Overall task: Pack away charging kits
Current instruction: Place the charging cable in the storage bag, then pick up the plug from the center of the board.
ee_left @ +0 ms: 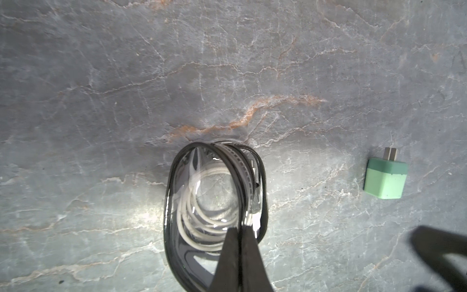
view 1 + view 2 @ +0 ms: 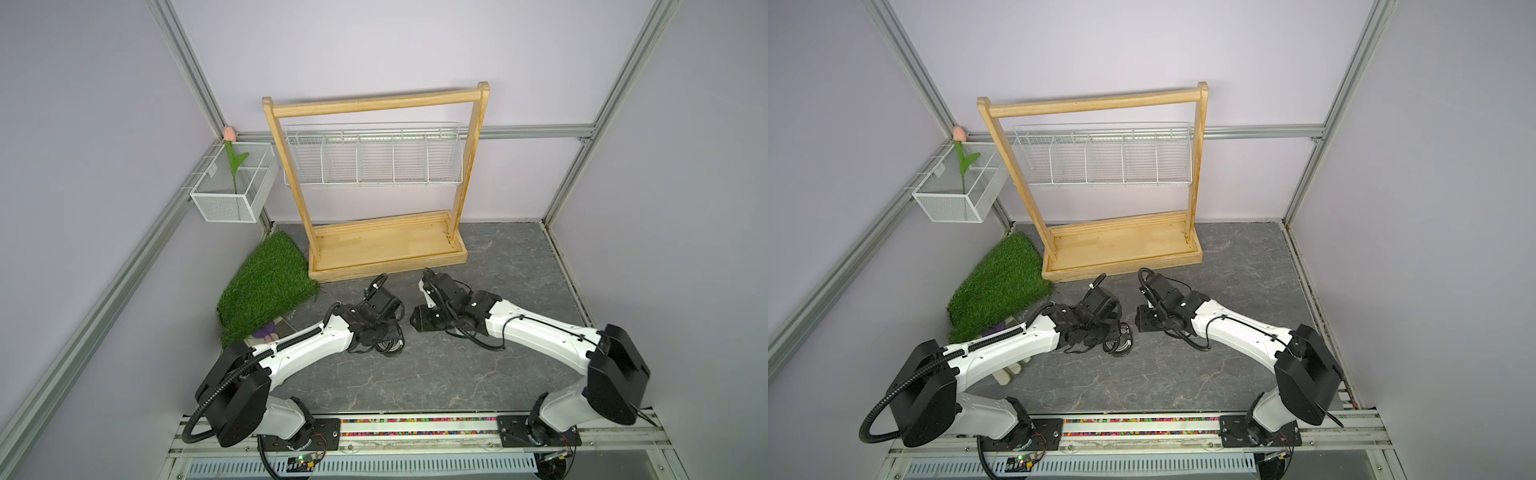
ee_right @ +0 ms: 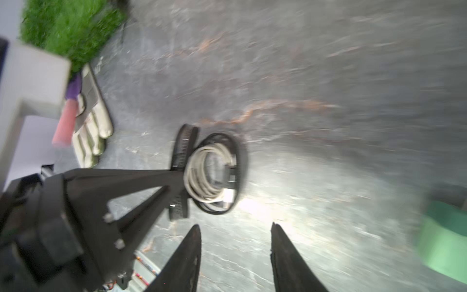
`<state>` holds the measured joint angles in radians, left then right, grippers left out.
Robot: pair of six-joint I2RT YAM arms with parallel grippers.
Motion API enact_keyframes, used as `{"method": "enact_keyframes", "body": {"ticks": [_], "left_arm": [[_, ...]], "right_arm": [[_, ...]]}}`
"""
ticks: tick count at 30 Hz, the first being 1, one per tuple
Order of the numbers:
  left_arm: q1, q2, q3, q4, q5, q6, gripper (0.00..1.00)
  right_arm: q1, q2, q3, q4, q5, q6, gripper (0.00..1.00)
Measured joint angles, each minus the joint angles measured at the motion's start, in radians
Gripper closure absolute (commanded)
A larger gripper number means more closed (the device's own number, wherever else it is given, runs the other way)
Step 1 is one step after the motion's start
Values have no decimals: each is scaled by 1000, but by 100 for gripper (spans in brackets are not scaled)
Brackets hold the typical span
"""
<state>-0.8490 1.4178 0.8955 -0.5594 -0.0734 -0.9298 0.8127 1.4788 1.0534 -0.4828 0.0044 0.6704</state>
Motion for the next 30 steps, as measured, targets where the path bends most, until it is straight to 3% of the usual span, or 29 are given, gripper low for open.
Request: {"method": "enact_keyframes", "body": {"ticks": [5, 9, 17, 30], "left_arm": [[0, 23, 30, -18, 2, 11, 100], [0, 28, 54, -34, 3, 23, 100], [0, 28, 70, -52, 3, 26, 100], [0, 28, 70, -53, 3, 26, 100]], "right_arm": [[-112, -41, -89, -91, 72, -51, 31], [-153, -36, -114, -124, 103, -91, 27], [-225, 23, -118, -123, 136, -148, 28], [-230, 107, -128, -76, 127, -173, 41]]}}
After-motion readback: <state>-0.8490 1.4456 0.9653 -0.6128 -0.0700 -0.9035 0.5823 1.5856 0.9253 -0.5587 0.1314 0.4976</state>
